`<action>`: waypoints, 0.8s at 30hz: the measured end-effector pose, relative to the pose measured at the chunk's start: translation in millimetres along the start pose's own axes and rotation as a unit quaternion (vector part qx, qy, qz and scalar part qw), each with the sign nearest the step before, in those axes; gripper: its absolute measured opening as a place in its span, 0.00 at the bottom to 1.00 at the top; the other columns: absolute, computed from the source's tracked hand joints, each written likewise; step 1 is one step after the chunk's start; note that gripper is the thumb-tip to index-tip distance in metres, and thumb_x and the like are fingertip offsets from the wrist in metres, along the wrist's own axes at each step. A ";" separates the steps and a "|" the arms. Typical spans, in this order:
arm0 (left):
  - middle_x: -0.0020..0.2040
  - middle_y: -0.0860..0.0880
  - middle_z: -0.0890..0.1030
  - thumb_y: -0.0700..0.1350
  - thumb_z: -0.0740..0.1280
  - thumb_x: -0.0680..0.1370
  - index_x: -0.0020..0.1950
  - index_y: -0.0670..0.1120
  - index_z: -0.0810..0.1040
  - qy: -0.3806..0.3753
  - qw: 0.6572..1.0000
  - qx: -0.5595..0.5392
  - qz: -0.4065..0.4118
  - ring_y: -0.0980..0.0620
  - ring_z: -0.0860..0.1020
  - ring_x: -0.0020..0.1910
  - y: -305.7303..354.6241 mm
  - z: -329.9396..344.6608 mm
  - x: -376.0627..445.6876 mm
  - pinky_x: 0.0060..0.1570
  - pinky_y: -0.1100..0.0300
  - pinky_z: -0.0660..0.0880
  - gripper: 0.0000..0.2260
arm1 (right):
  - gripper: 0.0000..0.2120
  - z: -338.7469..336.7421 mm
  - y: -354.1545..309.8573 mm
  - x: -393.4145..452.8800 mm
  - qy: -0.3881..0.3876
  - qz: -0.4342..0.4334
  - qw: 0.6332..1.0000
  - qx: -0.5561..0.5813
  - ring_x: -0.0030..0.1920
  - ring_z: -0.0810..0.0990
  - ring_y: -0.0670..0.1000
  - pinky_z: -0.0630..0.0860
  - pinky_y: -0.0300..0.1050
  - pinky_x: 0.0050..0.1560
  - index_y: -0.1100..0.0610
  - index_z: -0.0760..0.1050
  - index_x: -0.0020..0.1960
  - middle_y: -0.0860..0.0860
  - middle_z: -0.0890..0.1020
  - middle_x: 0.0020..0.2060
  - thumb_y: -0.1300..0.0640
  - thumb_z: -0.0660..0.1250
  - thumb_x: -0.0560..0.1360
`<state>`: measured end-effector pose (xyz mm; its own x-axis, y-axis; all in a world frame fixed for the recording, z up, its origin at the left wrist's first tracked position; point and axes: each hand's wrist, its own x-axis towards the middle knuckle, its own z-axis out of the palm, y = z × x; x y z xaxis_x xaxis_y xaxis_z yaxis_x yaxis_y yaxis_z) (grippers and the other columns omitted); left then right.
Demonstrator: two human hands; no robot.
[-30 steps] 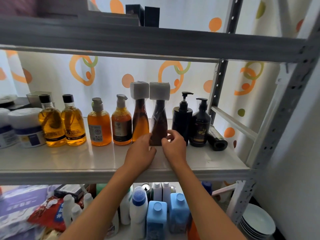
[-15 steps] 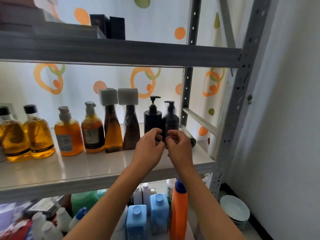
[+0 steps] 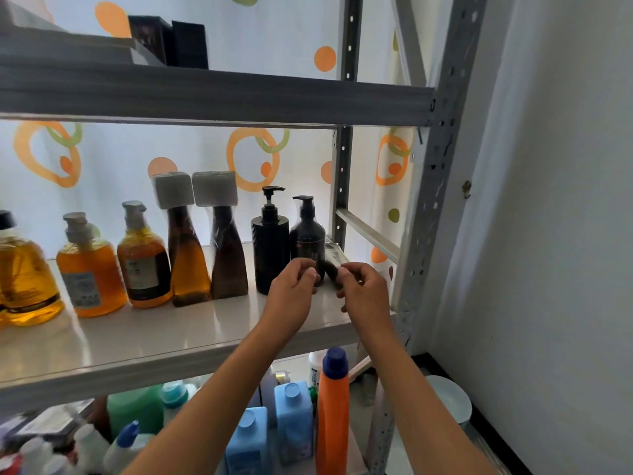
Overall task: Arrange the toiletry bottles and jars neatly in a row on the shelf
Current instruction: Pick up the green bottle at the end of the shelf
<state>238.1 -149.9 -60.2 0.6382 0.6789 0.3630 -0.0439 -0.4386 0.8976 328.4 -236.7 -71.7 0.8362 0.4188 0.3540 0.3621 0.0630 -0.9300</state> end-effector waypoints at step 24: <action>0.44 0.53 0.82 0.36 0.62 0.78 0.50 0.54 0.77 0.010 0.999 0.016 0.040 0.60 0.79 0.41 -2.1 12.3 5.8 0.38 0.70 0.75 0.13 | 0.29 11.7 11.3 51.5 0.004 0.040 0.907 -0.419 0.57 0.76 0.55 0.74 0.46 0.49 0.57 0.75 0.59 0.55 0.76 0.57 0.35 0.68 0.71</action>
<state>251.4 -152.3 -63.1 0.6187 0.6518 0.4385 -0.0688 -0.5110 0.8568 370.7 -203.8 -65.1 0.8757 0.3848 0.2917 0.4827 -0.6800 -0.5519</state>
